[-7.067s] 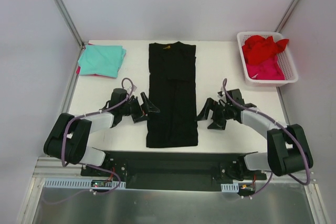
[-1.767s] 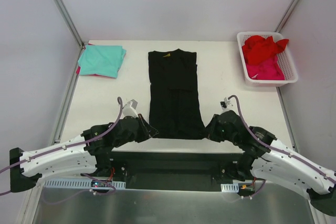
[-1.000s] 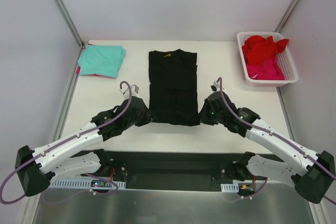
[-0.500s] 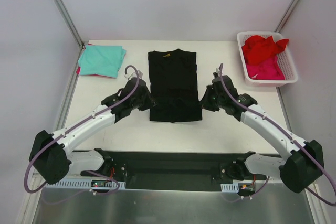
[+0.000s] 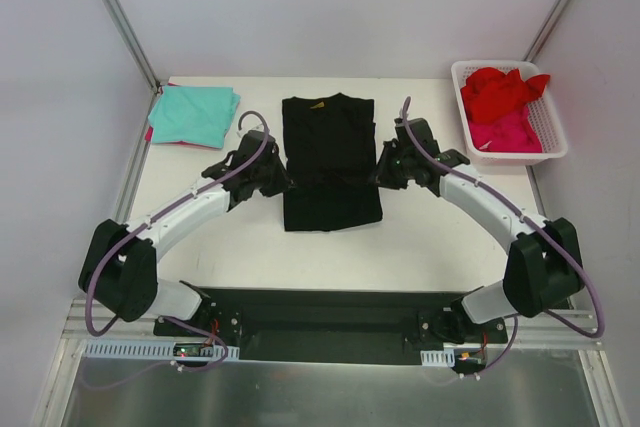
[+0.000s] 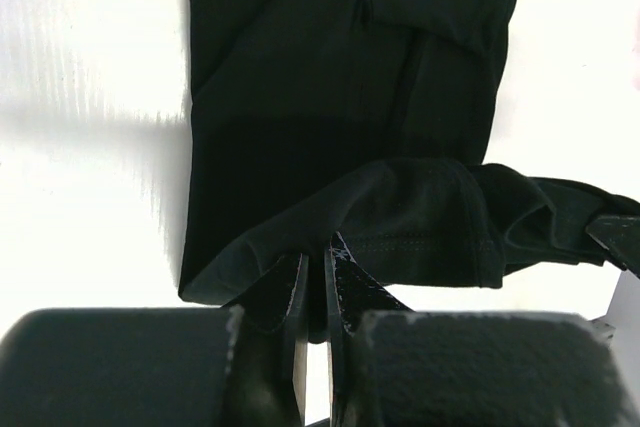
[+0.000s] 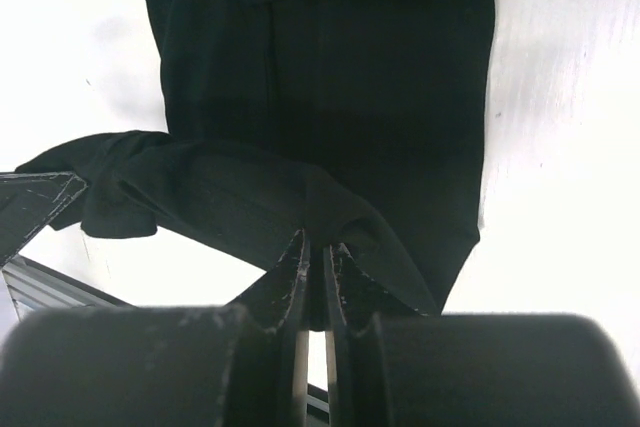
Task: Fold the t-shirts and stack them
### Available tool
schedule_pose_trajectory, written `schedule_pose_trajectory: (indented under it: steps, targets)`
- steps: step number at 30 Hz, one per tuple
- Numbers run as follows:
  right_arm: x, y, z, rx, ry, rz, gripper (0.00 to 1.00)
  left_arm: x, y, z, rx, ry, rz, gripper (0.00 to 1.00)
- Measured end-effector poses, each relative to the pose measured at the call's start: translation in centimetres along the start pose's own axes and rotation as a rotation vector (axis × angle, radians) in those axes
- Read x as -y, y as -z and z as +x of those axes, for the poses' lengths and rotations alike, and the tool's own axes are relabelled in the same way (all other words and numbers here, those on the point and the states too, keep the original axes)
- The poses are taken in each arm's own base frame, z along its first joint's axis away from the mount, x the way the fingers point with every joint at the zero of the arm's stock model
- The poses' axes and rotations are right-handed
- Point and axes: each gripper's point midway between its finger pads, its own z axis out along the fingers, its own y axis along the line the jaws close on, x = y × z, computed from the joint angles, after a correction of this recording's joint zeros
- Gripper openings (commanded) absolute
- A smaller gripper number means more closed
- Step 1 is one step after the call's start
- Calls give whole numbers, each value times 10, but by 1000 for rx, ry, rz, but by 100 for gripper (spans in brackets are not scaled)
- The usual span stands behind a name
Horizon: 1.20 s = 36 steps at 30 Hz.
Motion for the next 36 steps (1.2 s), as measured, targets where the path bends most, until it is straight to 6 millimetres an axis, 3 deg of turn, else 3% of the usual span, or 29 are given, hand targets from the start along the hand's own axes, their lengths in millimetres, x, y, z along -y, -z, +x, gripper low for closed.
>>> schedule_pose_trajectory:
  steps: [9,25,36]
  targets:
    - [-1,-15,-20,-7,-16,-9,1,2,-16,-19,-4,11,14,0]
    - [11,-56,-29,-58,-40,9,1,-8,-58,-25,-62,23,-7,0]
    - [19,-76,-48,-59,-67,1,1,-9,-79,-34,-78,39,-2,0]
